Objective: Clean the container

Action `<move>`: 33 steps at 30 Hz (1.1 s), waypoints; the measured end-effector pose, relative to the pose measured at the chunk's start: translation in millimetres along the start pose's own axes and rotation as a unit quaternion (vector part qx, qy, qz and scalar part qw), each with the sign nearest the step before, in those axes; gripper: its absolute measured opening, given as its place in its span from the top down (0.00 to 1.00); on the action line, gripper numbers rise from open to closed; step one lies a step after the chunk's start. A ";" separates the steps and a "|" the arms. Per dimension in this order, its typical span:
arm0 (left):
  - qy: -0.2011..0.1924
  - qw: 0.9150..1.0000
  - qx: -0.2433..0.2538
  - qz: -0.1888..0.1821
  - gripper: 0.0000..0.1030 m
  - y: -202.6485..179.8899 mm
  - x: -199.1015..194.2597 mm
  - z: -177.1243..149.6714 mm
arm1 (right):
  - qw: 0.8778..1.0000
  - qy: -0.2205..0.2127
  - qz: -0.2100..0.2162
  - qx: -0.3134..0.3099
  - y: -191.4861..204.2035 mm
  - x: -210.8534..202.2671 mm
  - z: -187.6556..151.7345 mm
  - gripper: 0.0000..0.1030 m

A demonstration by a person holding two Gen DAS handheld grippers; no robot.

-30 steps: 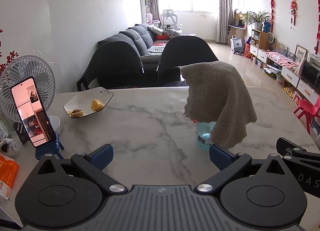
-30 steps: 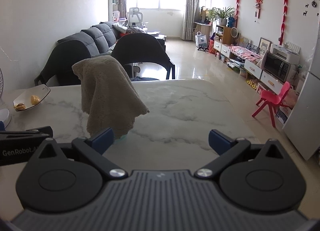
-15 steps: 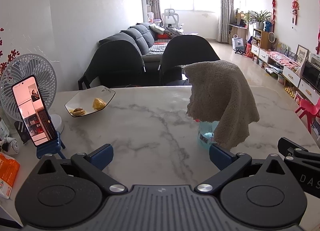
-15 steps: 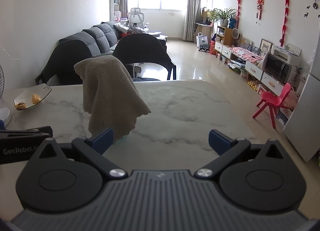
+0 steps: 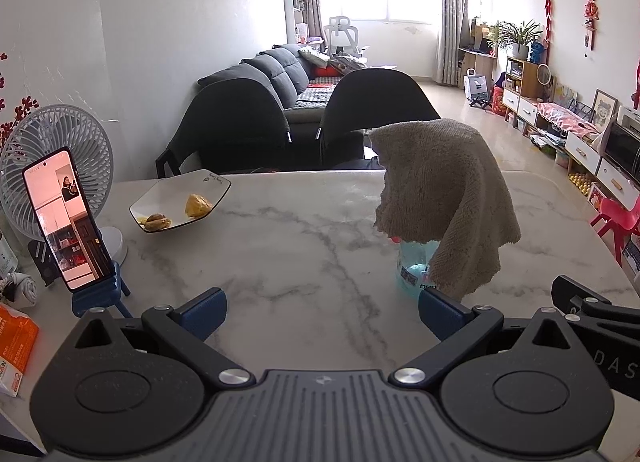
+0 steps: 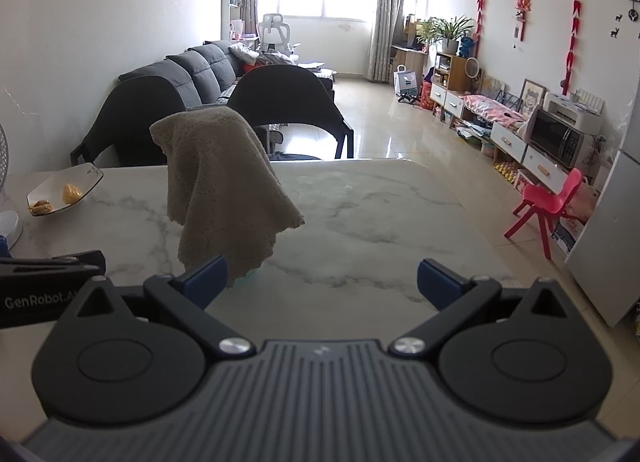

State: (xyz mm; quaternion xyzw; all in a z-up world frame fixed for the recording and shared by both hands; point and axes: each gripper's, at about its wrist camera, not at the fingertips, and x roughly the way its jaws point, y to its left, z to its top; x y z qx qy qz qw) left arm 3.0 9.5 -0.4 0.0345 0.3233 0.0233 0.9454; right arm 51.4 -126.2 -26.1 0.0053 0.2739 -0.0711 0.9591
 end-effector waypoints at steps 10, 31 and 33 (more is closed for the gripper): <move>0.003 1.000 -0.010 0.000 0.01 4.0 2.3 -2.5 | 1.000 -0.001 -0.005 -0.003 2.8 -5.0 -5.4 0.00; 0.001 1.000 -0.018 -0.002 0.01 13.3 3.2 -4.3 | 1.000 0.000 -0.002 -0.016 34.0 -11.6 -7.7 0.00; 0.001 1.000 -0.018 -0.002 0.01 13.4 3.4 -4.2 | 1.000 0.000 -0.002 -0.016 34.7 -12.9 -8.5 0.00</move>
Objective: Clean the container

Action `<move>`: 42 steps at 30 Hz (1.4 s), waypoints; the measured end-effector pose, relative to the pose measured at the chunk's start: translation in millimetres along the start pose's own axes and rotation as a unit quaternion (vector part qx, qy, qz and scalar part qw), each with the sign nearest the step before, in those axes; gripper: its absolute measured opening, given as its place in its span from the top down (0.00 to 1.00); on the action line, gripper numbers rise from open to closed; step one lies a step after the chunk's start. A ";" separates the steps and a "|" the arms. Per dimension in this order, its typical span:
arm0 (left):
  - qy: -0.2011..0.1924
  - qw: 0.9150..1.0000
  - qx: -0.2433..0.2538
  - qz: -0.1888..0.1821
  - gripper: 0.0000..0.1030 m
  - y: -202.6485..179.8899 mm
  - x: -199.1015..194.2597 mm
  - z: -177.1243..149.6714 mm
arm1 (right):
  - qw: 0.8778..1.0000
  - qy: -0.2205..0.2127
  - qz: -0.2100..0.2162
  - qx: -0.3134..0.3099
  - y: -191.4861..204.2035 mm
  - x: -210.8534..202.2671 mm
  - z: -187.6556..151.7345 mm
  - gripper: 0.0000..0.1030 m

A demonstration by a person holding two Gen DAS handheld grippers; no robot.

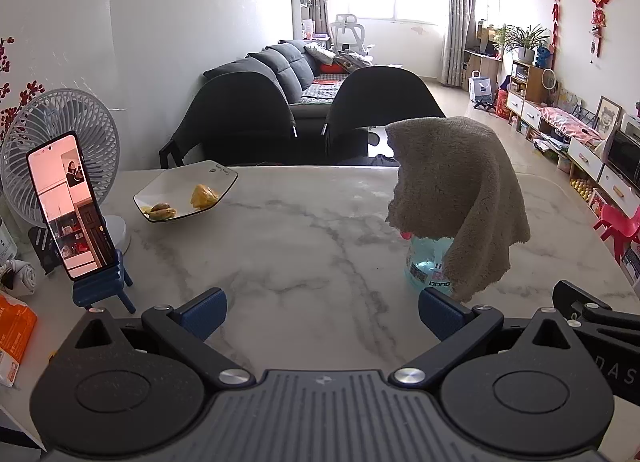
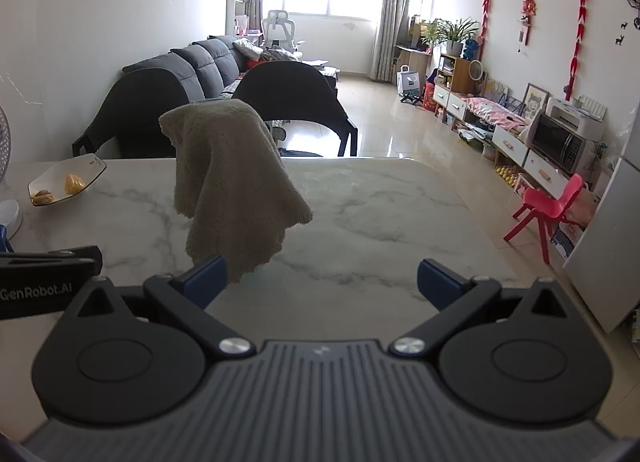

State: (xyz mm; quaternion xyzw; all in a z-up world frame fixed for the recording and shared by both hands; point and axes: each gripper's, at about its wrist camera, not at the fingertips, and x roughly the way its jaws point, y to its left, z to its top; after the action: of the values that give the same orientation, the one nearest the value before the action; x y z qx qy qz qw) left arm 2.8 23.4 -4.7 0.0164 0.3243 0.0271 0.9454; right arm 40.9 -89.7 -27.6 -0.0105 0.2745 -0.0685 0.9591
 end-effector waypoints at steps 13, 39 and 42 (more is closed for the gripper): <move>-0.001 1.000 0.000 -0.001 0.01 0.6 -1.2 0.0 | 1.000 0.000 -0.001 0.001 4.3 -0.1 3.3 0.00; 0.004 1.000 -0.001 0.001 0.01 1.2 2.8 -0.2 | 1.000 0.007 -0.002 0.000 5.2 6.9 6.2 0.00; 0.008 1.000 -0.001 0.003 0.01 0.2 6.9 0.0 | 1.000 0.010 -0.001 0.001 5.1 10.6 5.9 0.00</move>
State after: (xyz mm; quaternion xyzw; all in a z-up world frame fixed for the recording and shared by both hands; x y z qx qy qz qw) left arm 8.3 24.0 -8.9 0.0164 0.3322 0.0298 0.9426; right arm 53.6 -86.2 -28.4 -0.0095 0.2845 -0.0694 0.9561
